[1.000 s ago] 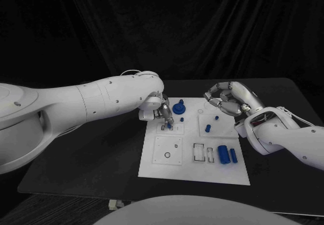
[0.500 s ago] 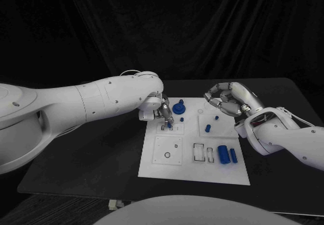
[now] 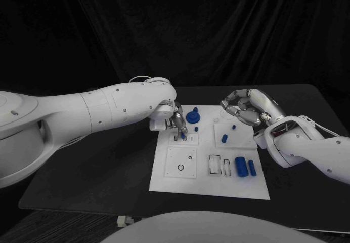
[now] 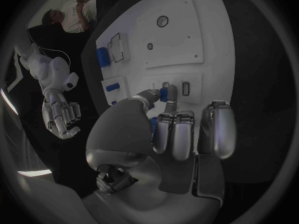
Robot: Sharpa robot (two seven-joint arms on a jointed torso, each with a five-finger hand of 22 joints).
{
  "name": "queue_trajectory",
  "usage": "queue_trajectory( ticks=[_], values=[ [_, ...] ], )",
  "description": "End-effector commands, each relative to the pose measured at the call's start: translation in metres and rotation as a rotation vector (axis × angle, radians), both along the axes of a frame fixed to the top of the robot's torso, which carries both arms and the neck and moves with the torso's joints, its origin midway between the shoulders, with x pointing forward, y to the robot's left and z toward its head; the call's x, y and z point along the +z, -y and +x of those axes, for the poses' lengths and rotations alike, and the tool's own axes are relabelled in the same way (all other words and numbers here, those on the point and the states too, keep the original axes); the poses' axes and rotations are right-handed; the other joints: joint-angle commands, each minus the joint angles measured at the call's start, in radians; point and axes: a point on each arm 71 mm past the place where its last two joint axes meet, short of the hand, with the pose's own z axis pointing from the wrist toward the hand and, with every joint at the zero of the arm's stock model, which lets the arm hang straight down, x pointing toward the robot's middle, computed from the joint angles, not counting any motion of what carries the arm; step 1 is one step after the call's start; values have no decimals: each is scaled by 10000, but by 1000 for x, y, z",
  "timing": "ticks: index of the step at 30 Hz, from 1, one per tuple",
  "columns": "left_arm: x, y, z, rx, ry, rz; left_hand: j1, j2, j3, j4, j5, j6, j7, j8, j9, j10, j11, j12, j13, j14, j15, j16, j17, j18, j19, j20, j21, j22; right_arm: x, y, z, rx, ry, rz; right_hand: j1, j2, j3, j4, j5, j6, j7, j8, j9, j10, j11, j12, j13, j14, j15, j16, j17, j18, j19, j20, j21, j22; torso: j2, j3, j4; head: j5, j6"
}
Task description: Assemble the parts on the task board
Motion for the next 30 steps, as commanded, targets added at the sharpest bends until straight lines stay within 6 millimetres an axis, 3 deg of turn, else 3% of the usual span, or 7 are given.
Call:
queue_trajectory(
  ticks=[1, 30],
  values=[
    [1, 0, -1, 117, -65, 167, -34, 95, 1409, -1365, 30, 118, -158, 33, 7, 1042, 16, 35, 2632, 1038, -9, 65, 2635, 13, 428, 11, -23, 2010, -1, 0, -1, -64, -103, -70, 99, -26, 62, -23, -60, -28, -17, 41, -11, 1075, -42, 27, 2631, 1056, -39, 26, 2635, 48, 96, -42, -33, 2045, -1, -1, -1, 9, 2],
    [0, 4, -4, -35, -92, 40, -64, 78, 1451, -1366, 26, 133, -166, 38, 15, 1042, 7, 35, 2632, 1038, -16, 65, 2635, 23, 413, 4, -78, 1997, -2, 0, 0, -92, -215, -112, 115, -32, 67, -22, -63, -29, -15, 45, -12, 1075, -41, 27, 2631, 1056, -38, 26, 2635, 51, 87, -41, -48, 2039, 3, 1, 1, 3, 2]
  ],
)
